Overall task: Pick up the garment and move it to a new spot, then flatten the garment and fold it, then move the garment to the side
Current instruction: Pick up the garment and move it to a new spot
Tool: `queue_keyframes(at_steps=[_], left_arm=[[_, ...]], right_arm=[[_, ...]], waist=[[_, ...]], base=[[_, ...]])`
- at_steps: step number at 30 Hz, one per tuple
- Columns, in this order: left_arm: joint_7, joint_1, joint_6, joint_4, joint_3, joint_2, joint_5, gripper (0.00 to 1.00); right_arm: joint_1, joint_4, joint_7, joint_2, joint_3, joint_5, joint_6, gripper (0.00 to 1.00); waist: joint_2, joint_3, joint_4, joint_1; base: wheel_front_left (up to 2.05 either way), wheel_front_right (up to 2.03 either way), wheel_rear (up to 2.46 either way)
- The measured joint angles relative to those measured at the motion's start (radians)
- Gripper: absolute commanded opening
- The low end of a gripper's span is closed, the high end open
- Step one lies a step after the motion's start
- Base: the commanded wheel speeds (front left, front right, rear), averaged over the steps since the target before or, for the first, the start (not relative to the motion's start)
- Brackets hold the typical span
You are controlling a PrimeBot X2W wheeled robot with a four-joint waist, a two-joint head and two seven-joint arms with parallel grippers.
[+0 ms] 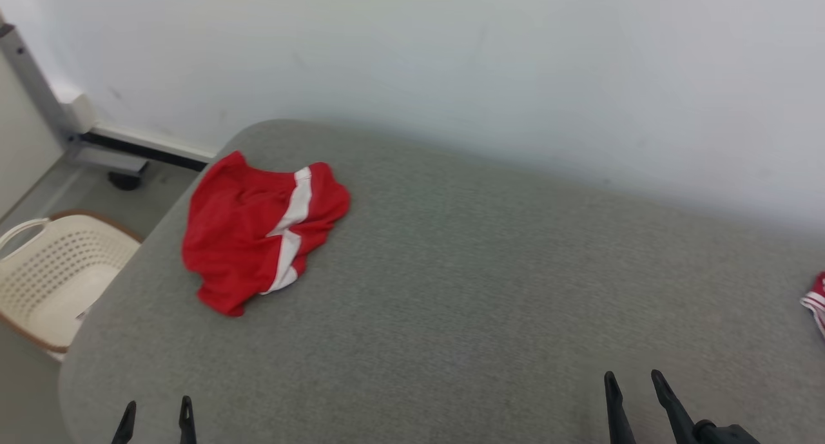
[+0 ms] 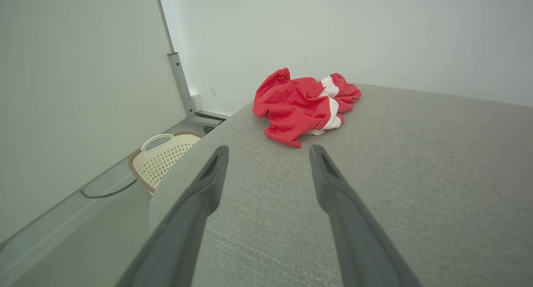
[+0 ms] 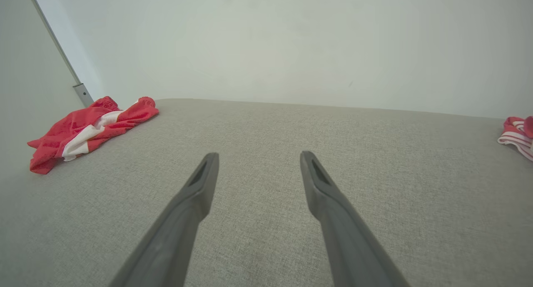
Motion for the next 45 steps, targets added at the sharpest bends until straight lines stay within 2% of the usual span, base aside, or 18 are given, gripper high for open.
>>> queue_keyframes(at_steps=[6,11,17,25,33,39,45], left_arm=[[0.000,0.000,0.002,-0.002,0.021,0.011,-0.007,1.00],[0.000,0.002,0.015,-0.022,0.052,0.006,-0.016,1.00],[0.000,0.019,0.026,-0.042,0.057,-0.009,-0.018,1.00],[0.000,-0.007,0.017,-0.023,0.056,-0.012,-0.022,1.00],[0.000,-0.235,-0.009,0.043,0.032,0.029,-0.053,1.00],[0.000,-0.491,-0.018,0.185,0.045,0.101,-0.121,1.00],[0.018,-0.706,-0.019,0.320,0.055,0.199,-0.174,1.00]], right_arm=[[-0.011,0.005,0.000,0.000,0.030,0.007,0.000,1.00],[-0.051,0.019,0.000,0.001,0.056,0.002,0.000,1.00],[-0.064,0.026,0.000,0.001,0.067,0.001,0.000,1.00],[-0.055,0.023,0.000,0.001,0.048,0.001,0.000,1.00],[-0.070,-0.003,0.000,0.001,0.057,-0.019,0.000,1.00],[-0.179,-0.022,0.000,0.002,0.111,-0.050,0.000,1.00],[-0.246,-0.067,0.000,0.002,0.139,-0.053,0.000,1.00]], waist=[[0.0000,-0.004,0.089,0.0000],[0.0000,0.009,0.135,0.0000],[0.0000,0.027,0.152,0.0001],[0.0000,0.022,0.146,0.0000],[0.0001,0.029,0.127,0.0000],[0.0001,0.066,0.074,0.0001],[0.0001,0.124,-0.020,0.0001]], base=[[0.00,0.00,0.00],[0.00,0.00,0.00],[0.00,0.00,0.00],[0.00,0.00,0.00],[0.00,0.00,0.00],[0.00,0.00,0.00],[0.00,0.00,0.00]])
